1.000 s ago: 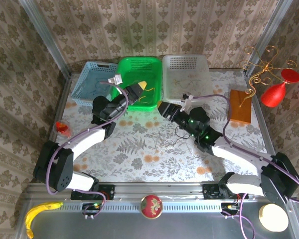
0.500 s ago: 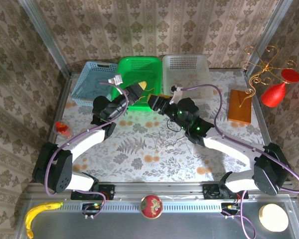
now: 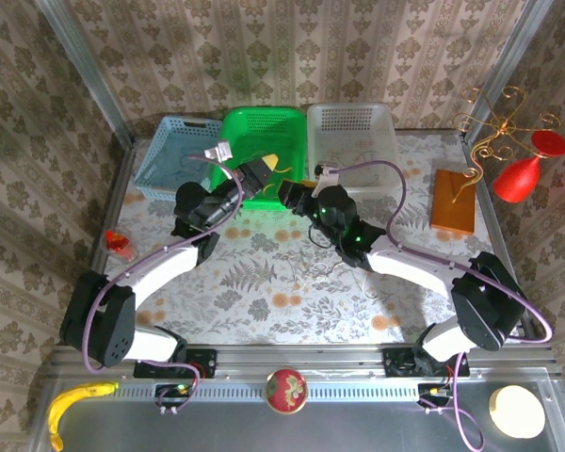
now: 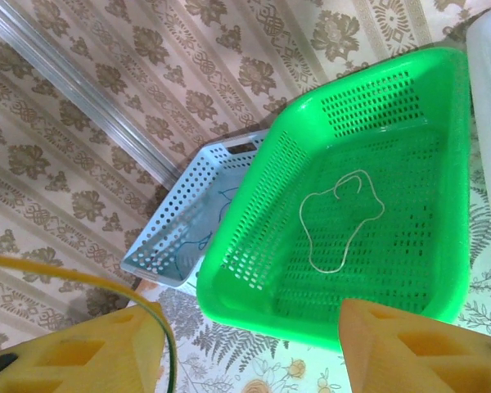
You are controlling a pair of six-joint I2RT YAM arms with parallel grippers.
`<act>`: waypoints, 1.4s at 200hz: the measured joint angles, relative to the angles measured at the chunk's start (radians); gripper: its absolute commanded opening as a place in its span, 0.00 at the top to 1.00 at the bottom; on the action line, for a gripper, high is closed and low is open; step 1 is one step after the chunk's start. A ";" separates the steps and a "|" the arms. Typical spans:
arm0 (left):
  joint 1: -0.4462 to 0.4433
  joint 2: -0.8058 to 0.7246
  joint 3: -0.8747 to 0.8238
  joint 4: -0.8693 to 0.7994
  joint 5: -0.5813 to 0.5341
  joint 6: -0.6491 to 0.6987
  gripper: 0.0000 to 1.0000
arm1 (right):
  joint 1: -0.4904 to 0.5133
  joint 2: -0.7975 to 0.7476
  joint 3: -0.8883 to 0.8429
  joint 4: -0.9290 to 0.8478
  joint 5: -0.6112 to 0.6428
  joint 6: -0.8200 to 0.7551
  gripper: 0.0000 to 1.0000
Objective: Untangle the cables
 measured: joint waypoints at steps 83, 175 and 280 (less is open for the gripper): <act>-0.001 -0.004 0.000 0.000 -0.004 0.000 1.00 | 0.001 0.048 0.000 0.002 -0.002 0.012 0.46; -0.001 -0.015 0.000 0.000 -0.005 0.000 1.00 | 0.004 0.079 0.000 0.007 -0.017 0.039 0.51; 0.002 -0.027 -0.001 -0.001 -0.011 0.004 1.00 | -0.001 0.089 -0.043 0.033 -0.023 0.058 1.00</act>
